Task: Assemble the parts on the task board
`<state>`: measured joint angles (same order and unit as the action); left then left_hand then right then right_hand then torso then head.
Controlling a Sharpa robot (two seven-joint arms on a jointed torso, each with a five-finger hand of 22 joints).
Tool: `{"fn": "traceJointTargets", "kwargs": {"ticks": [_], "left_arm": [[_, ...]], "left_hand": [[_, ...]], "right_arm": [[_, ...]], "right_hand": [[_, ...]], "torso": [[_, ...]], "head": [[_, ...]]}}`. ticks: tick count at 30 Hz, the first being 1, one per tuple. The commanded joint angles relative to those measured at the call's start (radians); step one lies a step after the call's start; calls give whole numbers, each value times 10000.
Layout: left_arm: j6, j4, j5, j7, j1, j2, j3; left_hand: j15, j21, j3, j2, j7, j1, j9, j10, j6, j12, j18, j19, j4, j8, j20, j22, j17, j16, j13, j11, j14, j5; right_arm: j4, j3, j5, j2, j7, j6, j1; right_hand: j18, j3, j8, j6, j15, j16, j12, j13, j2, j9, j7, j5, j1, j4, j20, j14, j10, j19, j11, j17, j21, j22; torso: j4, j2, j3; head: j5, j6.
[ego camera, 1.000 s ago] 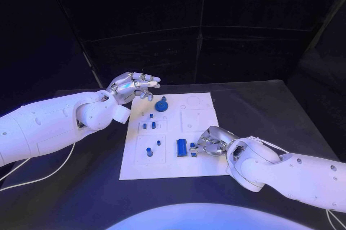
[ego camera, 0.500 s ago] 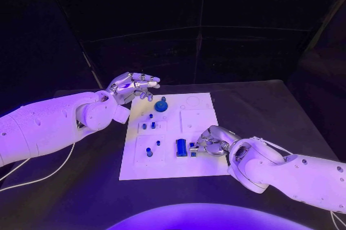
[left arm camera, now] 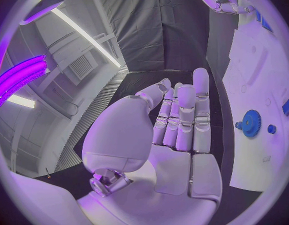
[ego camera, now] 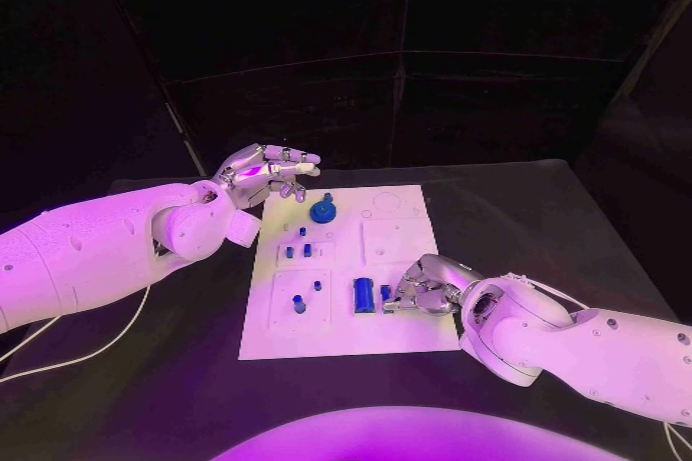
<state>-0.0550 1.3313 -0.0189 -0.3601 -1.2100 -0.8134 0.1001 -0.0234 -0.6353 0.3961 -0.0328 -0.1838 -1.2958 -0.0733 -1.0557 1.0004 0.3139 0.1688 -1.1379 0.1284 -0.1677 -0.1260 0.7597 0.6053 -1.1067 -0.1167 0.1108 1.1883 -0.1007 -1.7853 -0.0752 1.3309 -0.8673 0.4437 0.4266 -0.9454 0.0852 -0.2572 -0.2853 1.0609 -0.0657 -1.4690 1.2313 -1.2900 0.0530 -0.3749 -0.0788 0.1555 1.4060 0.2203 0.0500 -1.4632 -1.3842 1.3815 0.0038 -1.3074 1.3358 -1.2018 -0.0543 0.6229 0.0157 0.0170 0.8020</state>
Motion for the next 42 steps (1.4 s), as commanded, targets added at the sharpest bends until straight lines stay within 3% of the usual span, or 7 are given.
{"fn": "traceJointTargets", "kwargs": {"ticks": [1, 15, 19, 25, 33, 36, 42], "left_arm": [[-116, 16, -5, -36, -17, -1, -8], [-120, 4, -8, -32, -17, 24, -7], [-117, -4, -8, -31, -16, 28, -7], [-118, -11, -8, -31, -16, 31, -7], [-122, -26, -7, -27, -15, 34, -6], [-146, -52, 167, 4, -16, 56, -5], [-109, -173, 475, -31, -13, 175, -3]], "left_hand": [[-27, 42, 55, 85, 20, -31, 0, 64, -56, 47, 144, 77, 11, -41, -5, -16, -10, 28, -11, -28, -69, -40], [-27, 42, 55, 85, 20, -31, 0, 64, -56, 47, 144, 77, 11, -41, -5, -16, -10, 28, -11, -28, -69, -40], [-27, 42, 55, 85, 20, -31, 0, 64, -56, 47, 144, 77, 11, -41, -5, -16, -10, 28, -11, -28, -69, -40], [-27, 42, 55, 85, 20, -31, 0, 64, -56, 47, 144, 77, 11, -41, -5, -16, -10, 28, -11, -28, -69, -40], [-27, 42, 55, 85, 20, -31, 0, 64, -56, 47, 144, 77, 11, -41, -5, -16, -10, 28, -11, -28, -69, -40], [-29, 48, 56, 85, 17, -25, -3, 77, -62, 78, 142, 78, 14, -61, -6, -19, -44, 33, -16, -23, -91, -33], [-38, 70, 4, 78, 39, 98, -5, 100, -71, 108, 139, 84, -62, -84, -16, -34, -95, 45, -19, -26, -119, -21]], "right_arm": [[12, 2, 183, 3, 119, -177, -9], [545, 2, 476, 289, 178, -234, -8], [581, 2, 486, 328, 132, -224, -8], [478, 2, 419, 275, -180, 154, -8], [240, 3, -1219, -122, -2537, 1435, -13], [323, 7, -2791, -322, -3903, 1348, -118], [1060, 9, -5506, -399, -5509, 865, -804]], "right_hand": [[-46, 14, -48, 11, -12, 30, 23, -15, 15, -13, 52, 60, 108, -70, -47, -744, -46, 1, -57, -981, 23, -19], [-56, 46, -91, 53, -30, 12, 43, -30, 91, -40, 83, 77, 276, -197, -60, -751, -62, 29, -82, -1012, 55, -71], [-55, 43, -95, 56, -32, 13, 49, -35, 86, -43, 85, 77, 291, -212, -62, -750, -65, 27, -85, -1011, 52, -67], [-57, 26, -103, 61, -37, 10, 69, -51, 85, -49, 85, 139, 293, -225, -67, -752, -78, 32, -88, -1015, 57, -76], [-38, -81, 48, -200, -7, 62, 40, -37, 104, 7, -5, 531, 255, -235, -66, -733, -39, -33, -28, -943, -19, 29], [118, -90, 295, -539, 104, 463, -623, 468, 169, 109, -167, 673, 400, -322, 23, -584, 413, -483, 114, -389, -570, 810], [525, -170, 589, -1046, 310, 1798, -3115, 2458, 153, 216, -434, 677, 768, -580, 223, -46, 2107, -1729, 337, 1255, -2156, 2859]], "torso": [[-14, 0, 1], [1, 0, 24], [-1, -13, 1], [-13, -12, 5], [-14, -31, -9], [-13, -47, -24], [11, -219, -77]], "head": [[3, 12], [31, 47], [17, 53], [34, 30], [-15, -41], [-72, -104], [-157, -272]]}}
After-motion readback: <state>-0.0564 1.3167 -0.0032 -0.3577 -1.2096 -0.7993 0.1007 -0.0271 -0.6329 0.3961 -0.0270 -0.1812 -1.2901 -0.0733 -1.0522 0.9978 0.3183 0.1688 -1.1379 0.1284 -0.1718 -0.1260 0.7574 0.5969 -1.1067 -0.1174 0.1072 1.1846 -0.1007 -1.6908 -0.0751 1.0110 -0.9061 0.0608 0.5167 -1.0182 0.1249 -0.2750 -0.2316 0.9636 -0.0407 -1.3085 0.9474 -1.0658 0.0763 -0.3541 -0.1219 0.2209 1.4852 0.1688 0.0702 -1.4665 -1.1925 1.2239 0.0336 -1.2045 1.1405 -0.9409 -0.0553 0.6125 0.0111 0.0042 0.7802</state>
